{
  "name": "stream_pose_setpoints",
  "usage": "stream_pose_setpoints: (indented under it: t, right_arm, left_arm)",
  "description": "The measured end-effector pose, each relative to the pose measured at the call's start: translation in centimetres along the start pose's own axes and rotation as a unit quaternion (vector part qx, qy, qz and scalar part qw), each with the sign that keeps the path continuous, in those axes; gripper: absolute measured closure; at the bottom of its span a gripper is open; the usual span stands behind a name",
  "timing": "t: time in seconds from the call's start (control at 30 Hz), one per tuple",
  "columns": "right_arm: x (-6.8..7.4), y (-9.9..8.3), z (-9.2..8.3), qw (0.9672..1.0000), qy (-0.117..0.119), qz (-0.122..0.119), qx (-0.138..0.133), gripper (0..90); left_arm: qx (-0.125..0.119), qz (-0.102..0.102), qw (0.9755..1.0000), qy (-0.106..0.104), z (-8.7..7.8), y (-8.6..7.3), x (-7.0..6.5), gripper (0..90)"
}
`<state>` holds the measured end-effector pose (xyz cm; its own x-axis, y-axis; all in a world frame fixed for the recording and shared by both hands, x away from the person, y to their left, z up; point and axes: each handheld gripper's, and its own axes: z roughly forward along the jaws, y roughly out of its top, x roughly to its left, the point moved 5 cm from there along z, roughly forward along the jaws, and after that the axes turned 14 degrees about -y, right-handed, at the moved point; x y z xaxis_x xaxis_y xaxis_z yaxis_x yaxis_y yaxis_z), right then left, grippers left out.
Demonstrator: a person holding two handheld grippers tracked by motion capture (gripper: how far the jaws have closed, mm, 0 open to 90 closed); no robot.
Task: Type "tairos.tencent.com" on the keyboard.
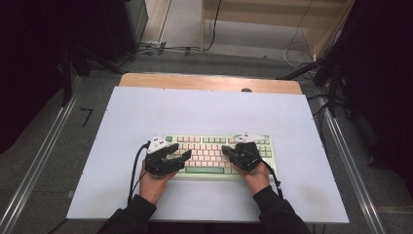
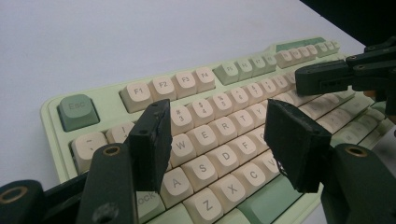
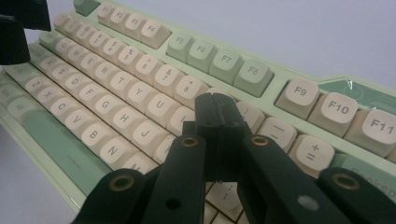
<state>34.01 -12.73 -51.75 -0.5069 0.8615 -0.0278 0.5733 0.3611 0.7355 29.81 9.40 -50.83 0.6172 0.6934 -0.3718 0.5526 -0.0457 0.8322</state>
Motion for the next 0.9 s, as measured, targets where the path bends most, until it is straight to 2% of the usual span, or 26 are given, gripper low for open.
stream_pose_setpoints:
  t: [0.47,0.57,0.63,0.7,0.77,0.9]
  right_arm:
    - [0.1,-0.1,0.2,1.0,0.001,-0.002,0.005,87.6]
    - [0.0,-0.2,0.3,0.9998,0.002,0.0,0.018,87.6]
    - [0.0,0.1,-0.2,0.9999,0.008,0.008,0.008,87.0]
    - [-0.1,0.5,-1.0,0.9997,0.015,0.013,-0.01,81.7]
    - [-0.3,0.8,-1.6,0.9993,0.02,0.019,-0.027,72.6]
    - [-0.9,1.0,-2.2,0.9984,0.028,0.027,-0.041,45.8]
  left_arm:
    - [0.002,0.001,1.0,-0.001,0.0,0.0,0.0,42.0]
    - [0.002,0.0,1.0,-0.001,0.1,0.0,0.0,42.0]
    - [0.002,0.001,1.0,0.0,0.0,0.0,0.0,42.0]
    - [0.001,0.001,1.0,0.0,0.0,0.0,0.0,42.0]
    - [0.0,0.0,1.0,0.0,0.0,0.0,0.0,42.0]
    - [-0.001,0.0,1.0,0.0,0.0,0.0,0.0,42.0]
